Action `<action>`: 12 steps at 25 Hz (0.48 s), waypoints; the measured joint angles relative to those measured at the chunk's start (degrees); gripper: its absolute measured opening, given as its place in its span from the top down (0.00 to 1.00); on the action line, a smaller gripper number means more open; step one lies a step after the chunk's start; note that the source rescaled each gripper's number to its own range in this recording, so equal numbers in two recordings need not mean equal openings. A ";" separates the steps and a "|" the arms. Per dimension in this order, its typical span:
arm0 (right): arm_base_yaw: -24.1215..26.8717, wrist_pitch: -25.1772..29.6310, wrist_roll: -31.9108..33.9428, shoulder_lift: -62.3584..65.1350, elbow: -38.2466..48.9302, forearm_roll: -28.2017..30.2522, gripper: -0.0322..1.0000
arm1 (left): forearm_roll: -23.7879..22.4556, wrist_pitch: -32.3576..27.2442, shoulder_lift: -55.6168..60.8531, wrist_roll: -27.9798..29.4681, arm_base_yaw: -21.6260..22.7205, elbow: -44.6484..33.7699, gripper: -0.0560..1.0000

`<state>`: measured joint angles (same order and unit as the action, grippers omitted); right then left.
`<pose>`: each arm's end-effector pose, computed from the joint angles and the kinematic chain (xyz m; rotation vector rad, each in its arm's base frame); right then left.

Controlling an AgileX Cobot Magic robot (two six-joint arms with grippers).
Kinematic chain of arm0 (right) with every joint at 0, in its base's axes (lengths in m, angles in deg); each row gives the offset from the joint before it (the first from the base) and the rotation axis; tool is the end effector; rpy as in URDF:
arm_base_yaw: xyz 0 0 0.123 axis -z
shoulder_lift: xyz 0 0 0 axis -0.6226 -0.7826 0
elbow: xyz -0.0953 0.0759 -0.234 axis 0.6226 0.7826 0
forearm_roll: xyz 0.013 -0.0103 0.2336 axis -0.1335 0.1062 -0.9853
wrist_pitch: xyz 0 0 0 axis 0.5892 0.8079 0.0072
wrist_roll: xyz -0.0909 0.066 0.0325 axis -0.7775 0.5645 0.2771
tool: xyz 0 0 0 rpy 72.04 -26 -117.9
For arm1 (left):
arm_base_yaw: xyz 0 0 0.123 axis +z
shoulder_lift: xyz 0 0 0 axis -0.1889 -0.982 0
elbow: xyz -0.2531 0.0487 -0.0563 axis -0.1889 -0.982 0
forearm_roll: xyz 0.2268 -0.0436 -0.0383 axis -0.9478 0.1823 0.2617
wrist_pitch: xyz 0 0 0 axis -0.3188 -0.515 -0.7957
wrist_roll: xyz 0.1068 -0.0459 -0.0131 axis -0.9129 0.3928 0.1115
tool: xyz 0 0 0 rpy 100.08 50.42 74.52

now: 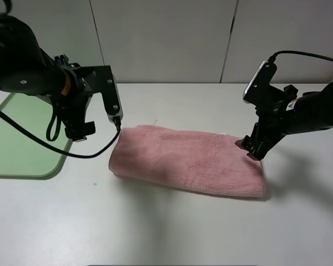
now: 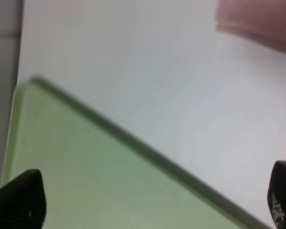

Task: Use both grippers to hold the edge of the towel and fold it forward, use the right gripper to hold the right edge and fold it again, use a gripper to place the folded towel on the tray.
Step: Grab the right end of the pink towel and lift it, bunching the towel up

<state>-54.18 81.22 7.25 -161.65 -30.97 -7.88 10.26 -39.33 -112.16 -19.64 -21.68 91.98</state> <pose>0.2760 0.0766 0.1316 -1.2187 2.0950 -0.2433 0.2847 -0.1411 0.1779 1.5243 1.9854 0.4844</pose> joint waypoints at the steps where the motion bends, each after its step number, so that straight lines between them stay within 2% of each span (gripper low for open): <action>1: 0.00 0.00 0.00 0.00 0.00 -0.12 0.00 | 0.61 -1.23 1.02 1.59 0.00 0.00 0.07; 5: 0.00 0.00 0.02 0.00 0.00 -0.36 0.00 | 5.27 -6.03 5.78 6.60 0.00 0.00 0.07; 12: 0.00 0.00 0.02 0.00 0.00 -0.53 0.00 | 19.32 -9.27 13.99 7.48 0.00 -1.13 0.08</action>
<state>-54.18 81.22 7.27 -161.65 -30.97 -8.40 29.57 -48.60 -98.17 -12.17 -21.68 90.84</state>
